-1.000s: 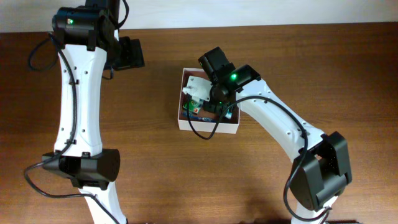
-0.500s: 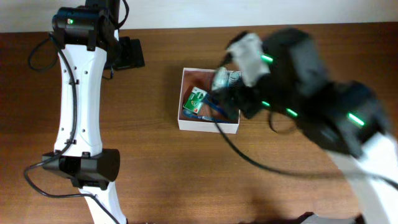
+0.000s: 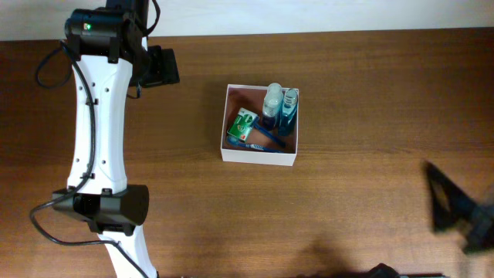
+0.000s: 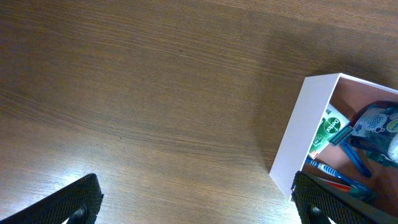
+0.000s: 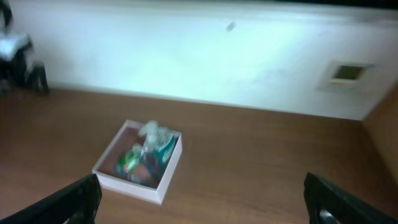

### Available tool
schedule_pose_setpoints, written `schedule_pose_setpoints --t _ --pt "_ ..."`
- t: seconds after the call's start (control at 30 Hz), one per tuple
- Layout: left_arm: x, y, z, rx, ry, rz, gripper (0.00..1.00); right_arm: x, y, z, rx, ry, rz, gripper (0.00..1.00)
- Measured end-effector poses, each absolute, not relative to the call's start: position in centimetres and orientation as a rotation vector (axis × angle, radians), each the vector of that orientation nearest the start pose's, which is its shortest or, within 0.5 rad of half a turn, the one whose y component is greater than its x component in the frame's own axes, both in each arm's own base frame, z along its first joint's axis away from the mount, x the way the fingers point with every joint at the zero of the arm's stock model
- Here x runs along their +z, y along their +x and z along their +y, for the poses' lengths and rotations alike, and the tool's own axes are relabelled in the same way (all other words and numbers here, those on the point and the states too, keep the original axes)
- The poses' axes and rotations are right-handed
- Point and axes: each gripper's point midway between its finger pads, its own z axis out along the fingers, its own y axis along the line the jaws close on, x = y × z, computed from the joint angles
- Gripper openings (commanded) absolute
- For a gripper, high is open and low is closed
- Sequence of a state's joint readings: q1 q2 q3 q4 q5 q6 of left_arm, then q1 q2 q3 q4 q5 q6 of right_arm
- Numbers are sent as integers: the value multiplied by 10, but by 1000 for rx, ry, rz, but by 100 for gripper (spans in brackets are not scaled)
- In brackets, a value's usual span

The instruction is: Pack container

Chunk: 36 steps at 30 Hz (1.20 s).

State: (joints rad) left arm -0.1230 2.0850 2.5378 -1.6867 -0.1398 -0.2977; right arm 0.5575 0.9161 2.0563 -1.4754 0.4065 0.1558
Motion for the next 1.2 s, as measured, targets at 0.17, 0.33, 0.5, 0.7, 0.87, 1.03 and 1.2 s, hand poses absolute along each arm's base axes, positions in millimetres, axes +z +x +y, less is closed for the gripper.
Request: schedule_pose_setpoints --t 0.17,0.33,0.5,0.7,0.87,1.03,1.2 --pt "274 424 -28 92 -276 2770 99 476 95 -38 70 151 1785 99" --pt "274 424 -28 91 -276 2769 99 425 107 -40 23 285 1754 99" --pt "274 424 -28 91 -275 2769 99 347 158 -9 146 244 1720 99" --pt "274 424 -28 92 -272 2769 99 231 211 25 292 155 1817 99" --pt "274 424 -28 92 -272 2769 99 178 217 35 340 130 1883 99" --pt "274 424 -28 93 -272 2769 99 156 216 38 359 117 1877 99" --pt "274 424 -28 92 -272 2769 99 132 217 38 359 124 1926 99"
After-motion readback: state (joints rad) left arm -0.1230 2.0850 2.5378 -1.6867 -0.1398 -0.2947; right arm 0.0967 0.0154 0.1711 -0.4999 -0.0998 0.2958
